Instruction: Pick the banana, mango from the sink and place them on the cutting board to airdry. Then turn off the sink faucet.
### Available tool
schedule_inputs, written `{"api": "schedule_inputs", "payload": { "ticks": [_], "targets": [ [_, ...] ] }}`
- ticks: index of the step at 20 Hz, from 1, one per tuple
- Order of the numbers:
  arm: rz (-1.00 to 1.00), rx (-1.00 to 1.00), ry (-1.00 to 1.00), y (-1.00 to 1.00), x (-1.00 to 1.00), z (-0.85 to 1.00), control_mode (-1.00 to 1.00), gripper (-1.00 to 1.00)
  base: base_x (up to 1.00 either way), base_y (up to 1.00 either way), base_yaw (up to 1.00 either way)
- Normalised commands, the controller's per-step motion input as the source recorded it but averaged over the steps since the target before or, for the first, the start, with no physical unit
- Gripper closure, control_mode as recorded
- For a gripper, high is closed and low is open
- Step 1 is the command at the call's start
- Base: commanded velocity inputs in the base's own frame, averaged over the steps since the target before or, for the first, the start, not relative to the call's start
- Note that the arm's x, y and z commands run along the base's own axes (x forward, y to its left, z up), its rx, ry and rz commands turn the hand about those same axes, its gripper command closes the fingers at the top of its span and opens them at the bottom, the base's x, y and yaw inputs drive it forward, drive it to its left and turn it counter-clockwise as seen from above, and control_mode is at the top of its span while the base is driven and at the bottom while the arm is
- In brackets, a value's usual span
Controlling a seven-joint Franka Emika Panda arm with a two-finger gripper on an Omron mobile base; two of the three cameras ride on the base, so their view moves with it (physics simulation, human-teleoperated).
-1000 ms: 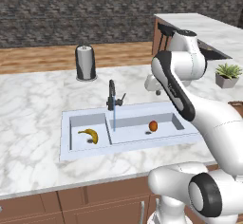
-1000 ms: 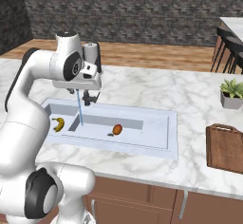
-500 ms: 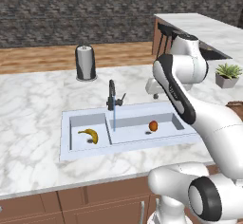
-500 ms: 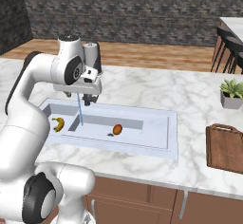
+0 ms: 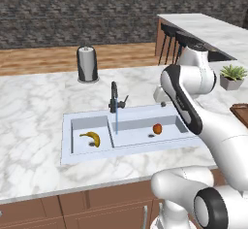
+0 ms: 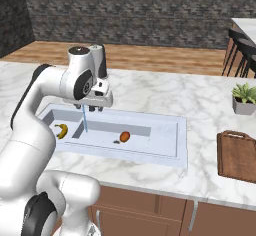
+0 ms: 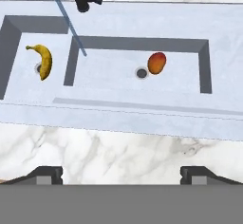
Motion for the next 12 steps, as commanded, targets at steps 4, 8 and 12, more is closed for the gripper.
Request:
{"api": "schedule_inputs", "payload": {
  "ticks": [4,8,12],
  "targets": [
    [0.00,0.01,0.08,-0.39,0.00,-0.14,-1.00,-1.00,0.00,0.00,0.00],
    [0.00,0.00,0.03,-0.26,0.11,-0.09,-1.00,-1.00,0.00,0.00,0.00],
    [0.00,0.00,0.00,-0.04,0.50,-0.05,-1.00,-1.00,0.00,0.00,0.00]
  ]
}}
